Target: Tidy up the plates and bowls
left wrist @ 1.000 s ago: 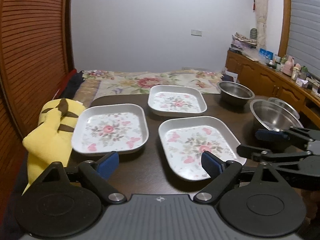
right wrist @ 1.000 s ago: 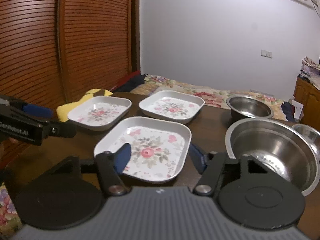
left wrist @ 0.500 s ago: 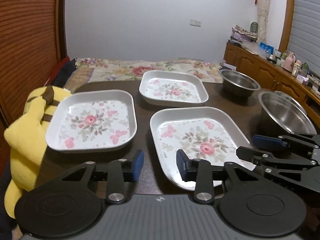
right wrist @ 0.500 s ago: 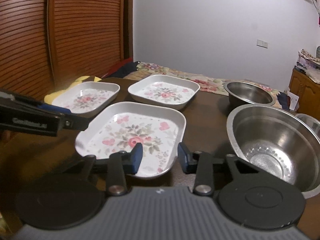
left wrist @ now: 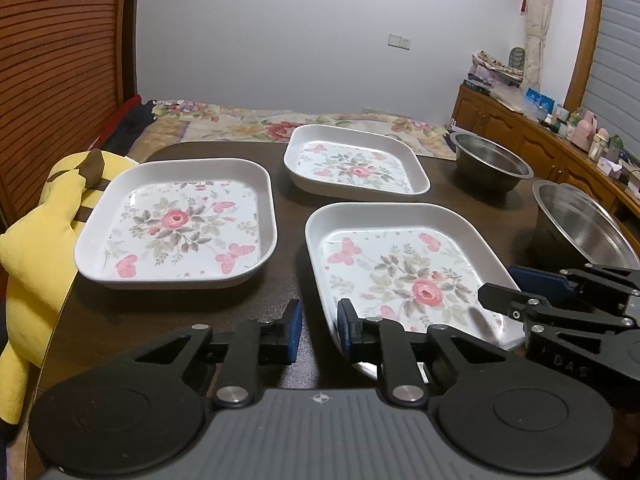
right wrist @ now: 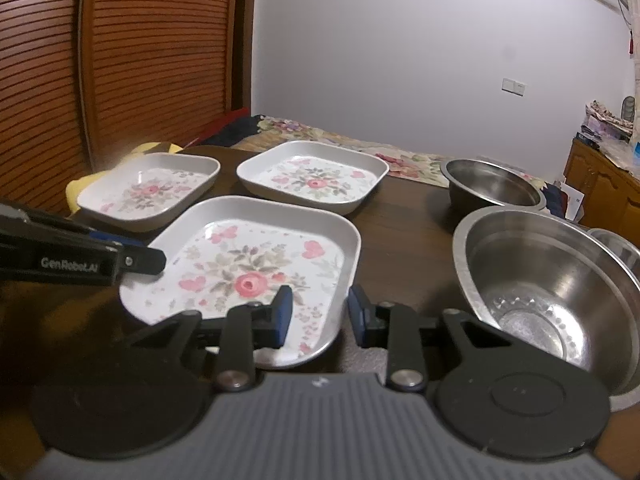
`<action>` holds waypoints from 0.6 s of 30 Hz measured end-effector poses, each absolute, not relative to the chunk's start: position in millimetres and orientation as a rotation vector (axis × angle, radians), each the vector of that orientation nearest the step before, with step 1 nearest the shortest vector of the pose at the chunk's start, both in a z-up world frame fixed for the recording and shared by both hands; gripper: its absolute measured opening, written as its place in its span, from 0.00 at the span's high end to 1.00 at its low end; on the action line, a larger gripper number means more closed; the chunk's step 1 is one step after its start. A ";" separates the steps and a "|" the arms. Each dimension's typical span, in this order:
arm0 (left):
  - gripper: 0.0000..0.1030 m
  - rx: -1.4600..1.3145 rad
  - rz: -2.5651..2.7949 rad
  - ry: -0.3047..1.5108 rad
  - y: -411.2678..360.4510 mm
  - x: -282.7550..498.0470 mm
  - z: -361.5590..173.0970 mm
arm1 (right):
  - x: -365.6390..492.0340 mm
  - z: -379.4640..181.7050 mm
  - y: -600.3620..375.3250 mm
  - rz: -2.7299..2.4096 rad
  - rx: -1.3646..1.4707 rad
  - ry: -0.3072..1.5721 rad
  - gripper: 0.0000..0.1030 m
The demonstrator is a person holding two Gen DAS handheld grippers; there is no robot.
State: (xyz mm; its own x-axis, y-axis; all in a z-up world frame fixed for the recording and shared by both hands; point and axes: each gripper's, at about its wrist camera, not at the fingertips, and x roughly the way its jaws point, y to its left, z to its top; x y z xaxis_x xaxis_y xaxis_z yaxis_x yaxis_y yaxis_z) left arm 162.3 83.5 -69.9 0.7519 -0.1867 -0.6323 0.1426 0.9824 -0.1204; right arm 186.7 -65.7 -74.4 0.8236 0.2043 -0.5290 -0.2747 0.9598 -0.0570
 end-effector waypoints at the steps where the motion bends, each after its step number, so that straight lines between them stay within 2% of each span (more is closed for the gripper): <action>1: 0.81 -0.065 -0.182 0.696 83.7 162.3 -70.5 | 187.6 -75.6 -65.0 0.252 -0.135 0.553 0.70; 5: 0.83 -0.080 -0.190 0.698 85.1 163.5 -73.0 | 188.4 -81.7 -61.8 0.246 -0.158 0.552 0.70; 8: 0.90 -0.089 -0.197 0.694 84.8 163.2 -74.0 | 188.9 -81.5 -61.9 0.253 -0.151 0.551 0.70; 14: 0.90 -0.115 -0.216 0.703 87.0 157.0 -72.7 | 186.5 -81.3 -66.3 0.257 -0.151 0.549 0.79; 18: 0.90 -0.108 -0.220 0.692 88.0 147.5 -68.6 | 182.6 -79.6 -70.1 0.277 -0.128 0.561 0.80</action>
